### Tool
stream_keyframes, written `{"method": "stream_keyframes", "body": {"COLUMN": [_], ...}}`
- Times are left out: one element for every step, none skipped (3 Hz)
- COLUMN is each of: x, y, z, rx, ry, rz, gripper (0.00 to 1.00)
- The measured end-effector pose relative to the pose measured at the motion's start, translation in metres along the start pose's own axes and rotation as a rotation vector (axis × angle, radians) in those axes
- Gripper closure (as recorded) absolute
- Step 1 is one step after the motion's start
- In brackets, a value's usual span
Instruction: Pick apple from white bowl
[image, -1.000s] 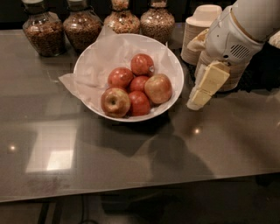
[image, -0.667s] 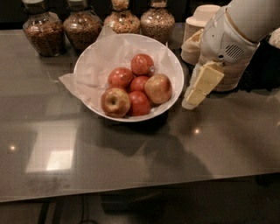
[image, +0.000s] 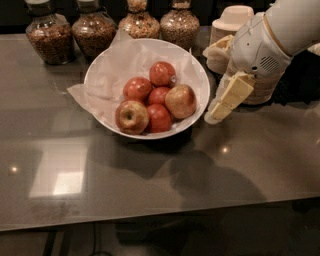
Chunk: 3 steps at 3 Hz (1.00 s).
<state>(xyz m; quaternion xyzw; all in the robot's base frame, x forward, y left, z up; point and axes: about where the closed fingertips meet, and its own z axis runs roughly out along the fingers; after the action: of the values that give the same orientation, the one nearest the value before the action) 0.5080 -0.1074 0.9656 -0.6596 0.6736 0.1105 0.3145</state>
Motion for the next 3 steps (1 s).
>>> {"method": "stream_keyframes", "body": {"x": [-0.0046,-0.0065,-0.008], "y": [-0.0018,-0.0036,-0.0051], "z": [0.0017,0.0046,0.0101], "rx": [-0.014,-0.03,-0.048], "ry": [-0.085,-0.134,-0.159], "rz": [0.001,0.01,0.017], "gripper": [0.15,0.18,0.19]}}
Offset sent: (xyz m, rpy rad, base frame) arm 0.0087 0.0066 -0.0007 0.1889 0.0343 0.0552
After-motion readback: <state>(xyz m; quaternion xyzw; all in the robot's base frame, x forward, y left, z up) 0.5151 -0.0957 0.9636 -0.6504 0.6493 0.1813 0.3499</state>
